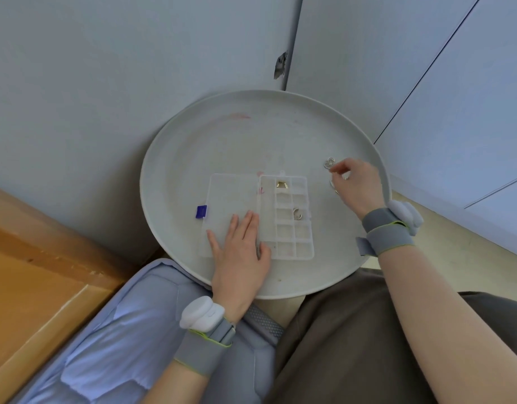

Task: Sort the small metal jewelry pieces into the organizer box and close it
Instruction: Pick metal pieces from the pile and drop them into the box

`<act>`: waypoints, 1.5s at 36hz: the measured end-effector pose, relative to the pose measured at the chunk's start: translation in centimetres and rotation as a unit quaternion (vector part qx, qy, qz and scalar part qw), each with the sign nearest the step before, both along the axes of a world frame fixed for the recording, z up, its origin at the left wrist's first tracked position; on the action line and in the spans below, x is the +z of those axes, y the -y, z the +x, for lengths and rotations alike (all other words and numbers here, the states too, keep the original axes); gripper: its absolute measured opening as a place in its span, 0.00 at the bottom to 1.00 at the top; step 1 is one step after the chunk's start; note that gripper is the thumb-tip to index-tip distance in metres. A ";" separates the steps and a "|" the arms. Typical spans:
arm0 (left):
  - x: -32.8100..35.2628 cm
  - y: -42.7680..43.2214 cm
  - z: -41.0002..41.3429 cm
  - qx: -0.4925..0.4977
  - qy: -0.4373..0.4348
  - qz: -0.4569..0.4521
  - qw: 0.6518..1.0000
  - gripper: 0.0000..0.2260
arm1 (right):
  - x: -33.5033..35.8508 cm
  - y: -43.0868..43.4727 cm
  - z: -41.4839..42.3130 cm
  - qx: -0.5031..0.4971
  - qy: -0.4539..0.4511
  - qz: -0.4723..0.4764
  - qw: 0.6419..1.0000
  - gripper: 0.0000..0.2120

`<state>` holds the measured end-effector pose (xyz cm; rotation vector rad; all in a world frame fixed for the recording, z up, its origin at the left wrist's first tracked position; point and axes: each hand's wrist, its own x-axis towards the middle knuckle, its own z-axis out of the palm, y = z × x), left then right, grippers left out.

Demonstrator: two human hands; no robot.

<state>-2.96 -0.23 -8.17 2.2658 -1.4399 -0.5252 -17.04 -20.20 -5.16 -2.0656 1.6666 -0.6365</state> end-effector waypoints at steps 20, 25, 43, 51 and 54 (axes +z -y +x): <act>1.8 2.4 1.6 0.001 0.037 -0.060 0.998 0.20 | -2.5 -1.7 -2.6 -0.060 -0.016 0.061 0.996 0.10; 1.9 5.0 1.8 -0.019 0.061 -0.103 0.993 0.17 | -2.1 -2.0 -2.5 -0.057 0.017 0.067 0.996 0.12; -1.8 6.5 1.9 -0.021 0.097 -0.115 0.988 0.20 | -0.6 -2.3 -1.2 -0.068 0.453 0.279 0.844 0.08; -2.0 6.3 2.0 -0.018 0.076 -0.120 0.990 0.20 | 0.5 -2.2 -1.3 -0.064 0.622 0.419 0.658 0.05; -2.1 6.2 2.0 -0.017 0.081 -0.126 0.989 0.22 | 0.9 -2.3 -1.2 -0.041 0.623 0.442 0.644 0.06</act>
